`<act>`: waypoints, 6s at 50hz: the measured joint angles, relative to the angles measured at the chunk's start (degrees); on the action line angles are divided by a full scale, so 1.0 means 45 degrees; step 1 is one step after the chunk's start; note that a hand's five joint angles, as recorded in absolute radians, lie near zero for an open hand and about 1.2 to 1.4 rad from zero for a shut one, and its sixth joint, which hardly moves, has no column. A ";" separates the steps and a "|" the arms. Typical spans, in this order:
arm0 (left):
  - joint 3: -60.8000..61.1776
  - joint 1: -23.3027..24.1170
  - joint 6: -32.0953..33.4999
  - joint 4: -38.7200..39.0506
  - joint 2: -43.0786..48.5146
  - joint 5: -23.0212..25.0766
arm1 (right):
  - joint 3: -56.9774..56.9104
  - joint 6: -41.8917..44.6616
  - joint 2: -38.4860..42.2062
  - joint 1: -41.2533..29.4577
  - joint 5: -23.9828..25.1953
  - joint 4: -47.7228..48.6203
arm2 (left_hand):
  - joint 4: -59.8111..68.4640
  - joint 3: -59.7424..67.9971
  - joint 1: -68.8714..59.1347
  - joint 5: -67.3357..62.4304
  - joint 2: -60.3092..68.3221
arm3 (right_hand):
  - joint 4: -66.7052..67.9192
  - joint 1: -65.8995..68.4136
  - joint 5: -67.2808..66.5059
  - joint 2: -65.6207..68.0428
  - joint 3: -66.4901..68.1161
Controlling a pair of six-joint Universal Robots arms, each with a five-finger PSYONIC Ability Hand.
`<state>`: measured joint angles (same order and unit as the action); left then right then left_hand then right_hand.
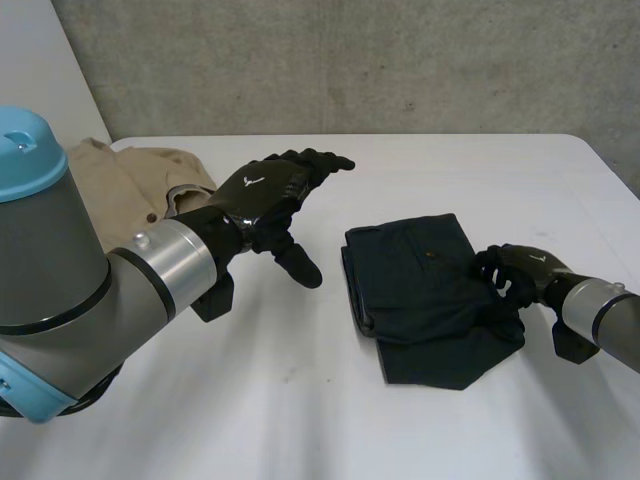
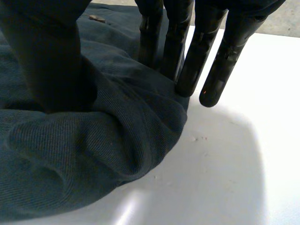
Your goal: Fold the laundry.
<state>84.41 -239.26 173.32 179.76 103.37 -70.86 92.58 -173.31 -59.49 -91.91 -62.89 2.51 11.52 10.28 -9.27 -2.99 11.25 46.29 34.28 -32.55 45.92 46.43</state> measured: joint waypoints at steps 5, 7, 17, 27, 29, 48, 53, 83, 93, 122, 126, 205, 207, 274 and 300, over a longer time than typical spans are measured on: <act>0.0023 -0.0012 -0.0001 0.0065 0.0009 -0.0003 | -0.0243 -0.0008 0.0173 -0.0157 -0.0028 -0.0032 | 0.0000 0.0000 0.0000 0.0000 0.0000 | 0.0173 0.0283 -0.0575 0.0096 0.0123; 0.0030 -0.0014 -0.0001 0.0102 0.0013 -0.0006 | -0.0306 -0.0015 0.0199 -0.0186 -0.0063 -0.0081 | -0.0001 0.0000 0.0000 0.0000 0.0000 | 0.0173 0.0283 -0.0575 0.0096 0.0123; 0.0051 -0.0009 0.0000 0.0220 0.0028 -0.0014 | 0.0198 -0.0078 -0.0389 -0.0086 -0.0426 -0.0463 | 0.0000 0.0000 0.0000 0.0000 0.0000 | -0.6939 -0.4462 0.6082 -0.6858 -0.7168; 0.0089 0.0003 0.0000 0.0282 0.0065 -0.0014 | 0.1035 -0.0119 -0.1098 0.0249 -0.0481 -0.0483 | -0.0001 0.0000 0.0000 0.0000 0.0000 | -0.6939 -0.4614 0.6083 -0.6933 -0.7167; 0.0121 0.0004 0.0000 0.0302 0.0073 -0.0013 | 0.1153 -0.0133 -0.1128 0.0363 -0.0473 -0.0460 | -0.0001 0.0000 0.0000 0.0000 0.0000 | -0.6939 -0.4614 0.6083 -0.6933 -0.7168; 0.0228 0.0005 0.0000 0.0468 0.0311 -0.0001 | 0.0826 -0.0632 -0.0479 0.0697 -0.0400 -0.0398 | -0.0002 0.0000 0.0000 0.0000 0.0000 | -0.6938 -0.4614 0.6082 -0.6930 -0.7163; 0.0228 0.0007 0.0000 0.0470 0.0384 0.0005 | 0.0197 -0.0704 0.0265 0.0496 -0.0411 -0.0373 | -0.0003 0.0000 0.0000 0.0000 0.0000 | -0.5303 -0.3193 0.4645 -0.5145 -0.5220; 0.0215 -0.0013 0.0000 0.0660 0.0940 -0.0014 | -1.1396 -0.0710 0.5982 -0.1050 -0.0919 -0.1496 | -0.0001 0.0000 0.0000 0.0000 0.0000 | 0.4810 0.3983 -0.4576 0.4606 0.4493; 0.0187 -0.0031 0.0000 0.0688 0.1210 -0.0021 | -1.7968 -0.0758 0.9185 -0.0238 -0.3074 -0.3067 | -0.0001 0.0000 0.0000 0.0000 0.0000 | 0.4846 0.4024 -0.4596 0.4606 0.4492; 0.0188 -0.0004 -0.0321 0.0833 0.1442 -0.0054 | -1.9070 0.0303 1.0496 0.3202 -0.3526 -0.4002 | 0.0000 0.0000 0.0000 0.0000 0.0000 | -0.7165 -0.5015 0.5996 -0.7283 -0.7359; 0.0189 0.0010 -0.0358 0.0824 0.1412 -0.0054 | -1.8824 0.1808 1.0128 0.3192 -0.3579 -0.5458 | -0.0001 0.0000 0.0000 0.0000 0.0000 | -0.7277 -0.5030 0.6114 -0.7388 -0.7556; -0.9600 -0.4543 0.5048 0.1500 1.0436 -0.0844 | 0.2328 0.5064 -0.3334 -0.4360 -0.2714 0.1306 | 1.2280 1.2102 -1.2422 -1.1387 1.2458 | -0.7278 -0.5186 0.6373 -0.7390 -0.7558; -0.9015 -0.4014 0.4721 0.1531 0.9752 -0.1083 | 0.2327 0.5062 -0.3420 -0.4092 -0.2794 0.1333 | 1.2280 1.2102 -1.2422 -1.1387 1.2458 | -0.7278 -0.5186 0.6373 -0.7389 -0.7558; 0.0029 -0.5180 0.3682 0.2445 0.2869 -0.0757 | -0.7507 0.1047 0.3830 -0.3926 -0.3999 0.0466 | -0.0003 0.0389 -0.0318 0.0015 0.0085 | 0.4830 0.4854 -0.4868 0.4681 0.4687; -0.1184 -0.5217 0.5557 0.3375 0.4925 -0.0796 | -0.8909 0.4863 0.2382 -0.3676 -0.5367 -0.0949 | -0.0053 0.0307 -0.0327 0.0015 0.0018 | -0.7313 -0.5075 0.6352 -0.7444 -0.7601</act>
<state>79.08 -262.74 198.33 194.95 125.53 -74.45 52.48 -151.43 -48.77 -108.45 -87.04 -1.76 11.28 11.66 -10.73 -2.93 11.33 13.38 11.44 -3.96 12.42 12.22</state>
